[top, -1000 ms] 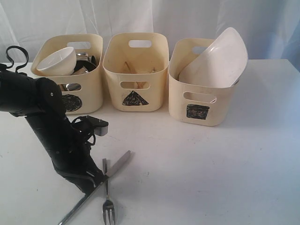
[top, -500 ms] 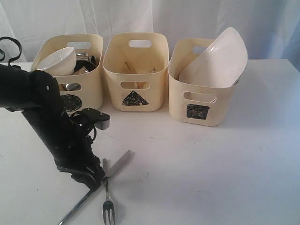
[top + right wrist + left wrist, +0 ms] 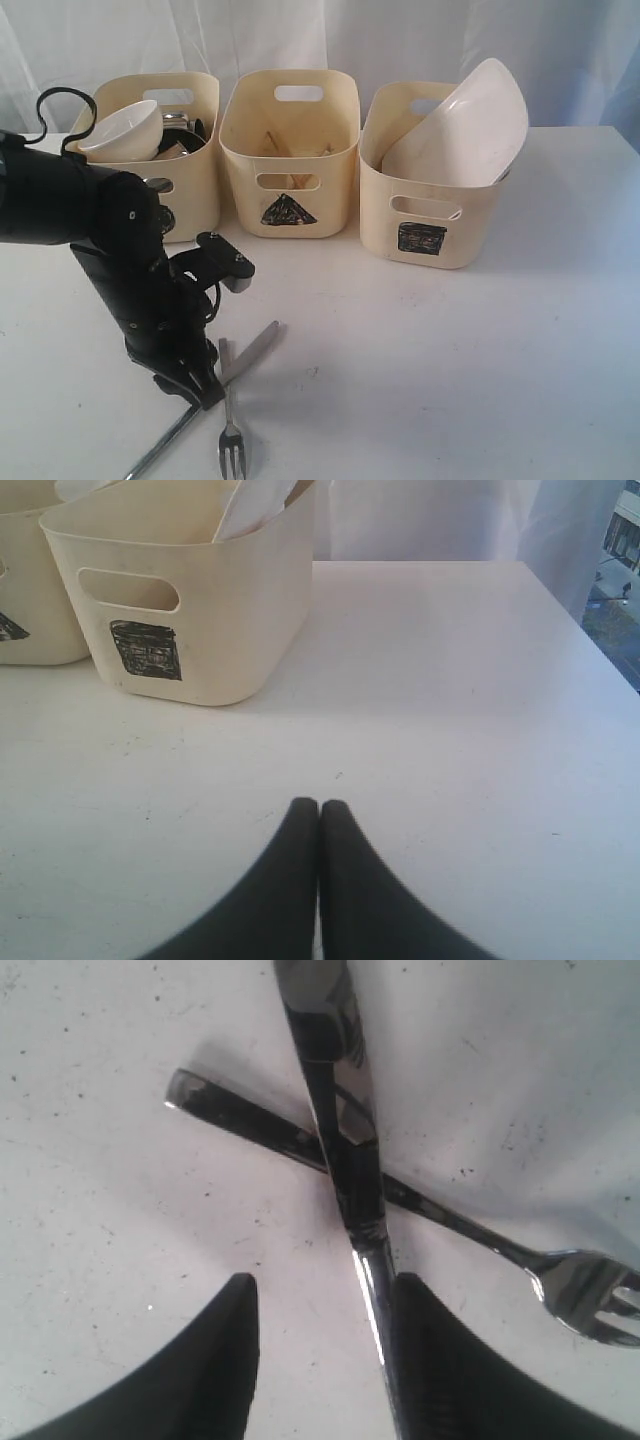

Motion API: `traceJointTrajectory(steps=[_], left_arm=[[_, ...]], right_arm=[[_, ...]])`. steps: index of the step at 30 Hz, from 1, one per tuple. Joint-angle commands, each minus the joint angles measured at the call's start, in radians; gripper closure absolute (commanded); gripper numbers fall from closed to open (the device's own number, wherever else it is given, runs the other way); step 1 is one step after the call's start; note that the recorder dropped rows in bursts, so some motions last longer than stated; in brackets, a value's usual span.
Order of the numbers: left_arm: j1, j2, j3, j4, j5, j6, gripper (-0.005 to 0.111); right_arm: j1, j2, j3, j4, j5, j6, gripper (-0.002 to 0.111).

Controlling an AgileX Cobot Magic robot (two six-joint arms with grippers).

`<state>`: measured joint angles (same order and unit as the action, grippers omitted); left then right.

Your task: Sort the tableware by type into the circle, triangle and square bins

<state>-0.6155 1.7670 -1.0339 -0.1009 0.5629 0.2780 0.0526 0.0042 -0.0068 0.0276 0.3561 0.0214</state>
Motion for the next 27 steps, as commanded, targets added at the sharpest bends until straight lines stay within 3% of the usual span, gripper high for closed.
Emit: traceJointTrajectory(steps=[1,27], left_arm=[[-0.014,-0.009,0.009,-0.003,0.026,-0.018,0.060],[-0.014,-0.004,0.009,-0.048,0.035,-0.016,0.060]], right_arm=[[-0.004,-0.004,0.007,0.002,-0.006,0.002,0.108],[-0.004,-0.004,0.007,0.002,-0.006,0.002,0.108]])
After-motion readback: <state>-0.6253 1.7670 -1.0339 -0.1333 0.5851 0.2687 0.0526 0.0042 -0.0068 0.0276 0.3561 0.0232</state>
